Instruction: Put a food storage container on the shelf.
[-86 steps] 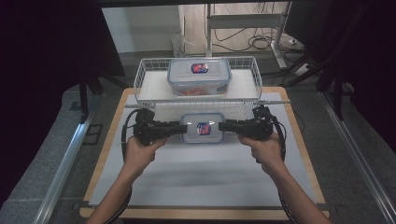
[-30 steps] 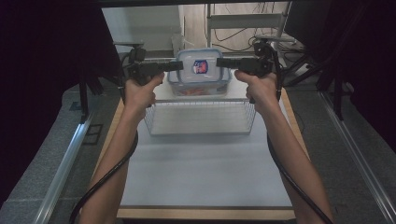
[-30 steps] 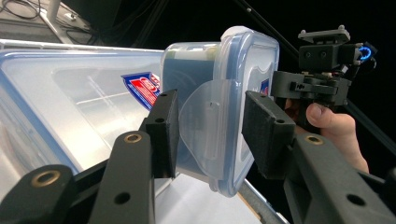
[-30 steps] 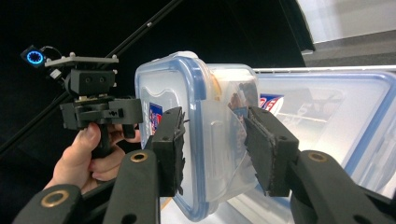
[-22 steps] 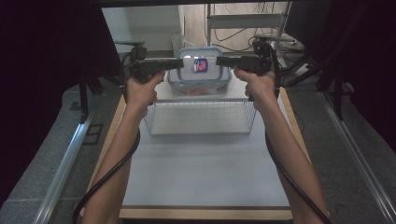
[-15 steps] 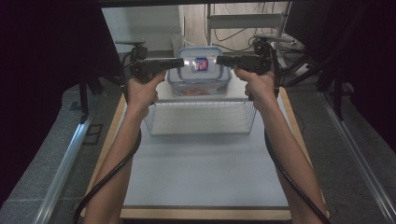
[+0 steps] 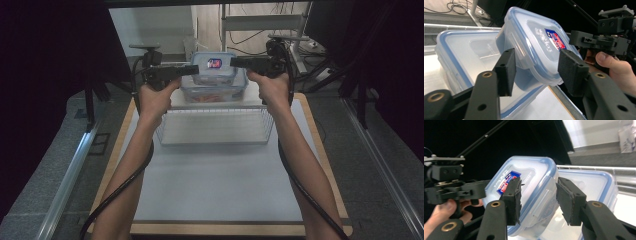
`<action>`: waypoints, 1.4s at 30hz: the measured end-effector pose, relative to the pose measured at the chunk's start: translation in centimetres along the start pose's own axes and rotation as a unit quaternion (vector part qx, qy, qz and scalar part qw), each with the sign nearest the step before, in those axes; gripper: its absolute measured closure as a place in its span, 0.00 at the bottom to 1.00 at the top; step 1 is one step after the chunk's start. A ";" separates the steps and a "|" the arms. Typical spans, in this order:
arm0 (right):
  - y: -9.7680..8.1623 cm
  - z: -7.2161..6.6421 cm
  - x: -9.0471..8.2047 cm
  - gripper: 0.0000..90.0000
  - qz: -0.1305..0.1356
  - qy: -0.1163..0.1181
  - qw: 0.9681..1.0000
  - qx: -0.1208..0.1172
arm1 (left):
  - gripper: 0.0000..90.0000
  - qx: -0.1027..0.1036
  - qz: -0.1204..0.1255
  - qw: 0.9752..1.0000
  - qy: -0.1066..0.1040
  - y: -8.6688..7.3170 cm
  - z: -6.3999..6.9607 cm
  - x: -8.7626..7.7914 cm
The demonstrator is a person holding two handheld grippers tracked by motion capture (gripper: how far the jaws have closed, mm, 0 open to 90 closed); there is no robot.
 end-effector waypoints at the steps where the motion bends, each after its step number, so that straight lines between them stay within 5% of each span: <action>1: 0.0 -0.1 0.1 0.59 0.000 -0.005 1.000 -0.005 | 0.53 0.001 0.000 1.000 0.001 0.0 0.0 0.0; 4: 0.0 -0.3 0.2 0.56 0.007 -0.026 0.999 -0.034 | 0.49 0.012 0.001 1.000 0.014 -0.1 0.2 -0.2; 9: -0.1 -1.2 -0.7 0.55 0.020 -0.048 0.995 -0.081 | 0.42 0.065 0.005 0.997 0.042 0.1 0.9 -0.8; 20: -1.6 -1.9 -2.4 0.69 0.014 -0.053 0.989 -0.136 | 0.50 0.165 -0.015 0.982 0.089 -1.6 2.4 -2.5; 25: -2.3 -1.8 -2.9 0.71 0.012 -0.051 0.987 -0.150 | 0.53 0.174 -0.015 0.981 0.084 -2.1 2.8 -3.1; 28: -2.8 -1.8 -3.1 0.69 0.010 -0.047 0.987 -0.154 | 0.50 0.186 -0.019 0.978 0.088 -2.6 3.1 -3.2; 35: -4.4 -1.6 -3.6 0.54 0.012 -0.044 0.984 -0.169 | 0.39 0.210 -0.025 0.973 0.091 -4.3 3.3 -3.3; 42: -5.7 -0.7 -4.2 0.41 0.010 -0.047 0.984 -0.174 | 0.29 0.220 -0.034 0.971 0.088 -6.4 3.3 -3.2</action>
Point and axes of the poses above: each handheld gripper's, and its own axes: x roughly forward along the jaws, y roughly out of its top, z roughly to its right, the point moved 4 cm from there along x, roughly forward along the jaws, and after that the axes turned 11 degrees about x, right-handed, at the moved point
